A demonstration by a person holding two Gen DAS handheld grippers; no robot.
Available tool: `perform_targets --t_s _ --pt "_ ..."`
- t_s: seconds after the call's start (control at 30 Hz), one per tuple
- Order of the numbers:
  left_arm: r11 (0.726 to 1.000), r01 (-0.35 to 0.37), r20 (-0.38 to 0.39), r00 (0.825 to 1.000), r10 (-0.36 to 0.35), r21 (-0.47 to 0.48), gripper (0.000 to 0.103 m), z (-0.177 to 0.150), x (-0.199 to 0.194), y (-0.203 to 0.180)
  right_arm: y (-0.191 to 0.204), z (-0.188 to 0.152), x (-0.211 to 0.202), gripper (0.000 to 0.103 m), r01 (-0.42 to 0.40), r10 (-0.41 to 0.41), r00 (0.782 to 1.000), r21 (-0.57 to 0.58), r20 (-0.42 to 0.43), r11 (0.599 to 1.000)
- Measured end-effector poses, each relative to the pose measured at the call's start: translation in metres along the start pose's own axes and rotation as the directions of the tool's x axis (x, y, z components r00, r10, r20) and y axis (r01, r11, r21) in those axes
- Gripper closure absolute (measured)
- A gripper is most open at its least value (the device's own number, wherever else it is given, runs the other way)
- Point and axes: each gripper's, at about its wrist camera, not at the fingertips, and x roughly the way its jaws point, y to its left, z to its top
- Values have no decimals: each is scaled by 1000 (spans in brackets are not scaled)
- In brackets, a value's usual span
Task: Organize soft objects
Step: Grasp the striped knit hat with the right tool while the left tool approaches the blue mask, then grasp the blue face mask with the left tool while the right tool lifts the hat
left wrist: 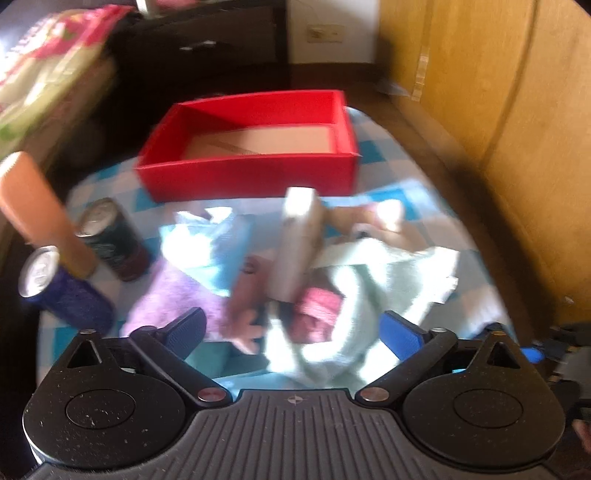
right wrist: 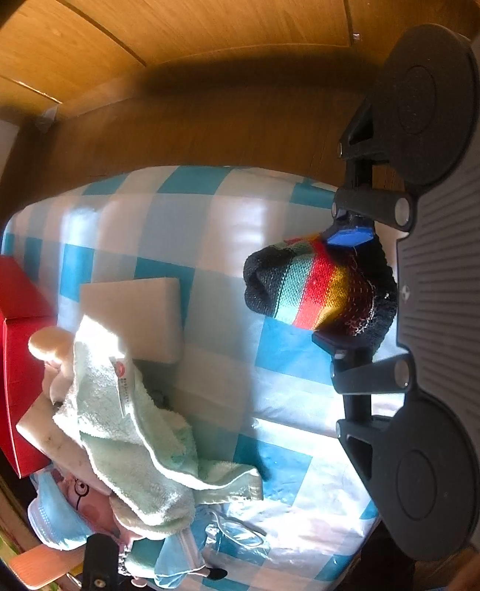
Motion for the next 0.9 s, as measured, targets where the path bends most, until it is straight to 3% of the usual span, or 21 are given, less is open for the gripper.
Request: perform_targets --t_s 0.1,0.2,0.3,0.37,0.4,0.47,0.57,0.7,0.9 --pt "995 62 66 996 -57 -74 10 10 -16 19 2 2 3 75 11 -11 1000 -19 2 1000" --pt "992 37 122 992 -22 -121 10 12 -28 36 -1 0 4 75 -5 5 1000 -14 8 1000" --pt "985 34 97 995 -18 -170 15 9 -20 47 -5 -2 5 68 -18 17 1000 2 11 1000" --pt "986 50 66 997 -40 -157 24 10 -14 47 -6 -1 5 67 -20 20 1000 3 14 1000" --pt "988 39 67 997 -29 -147 24 12 -15 46 -4 -1 2 69 -22 22 1000 -7 20 1000" --pt "990 19 93 996 -6 -143 25 15 -19 49 -3 0 0 87 -39 40 999 -15 32 999" --pt "984 32 94 995 -16 -176 27 23 -19 60 -7 2 -4 102 -98 98 994 6 39 995" --pt "976 17 114 993 8 -218 23 39 -15 70 -5 7 -9 103 -148 147 988 17 50 989" --pt "981 -56 36 997 64 -188 23 55 22 67 8 21 -23 103 -201 200 976 -3 87 980"
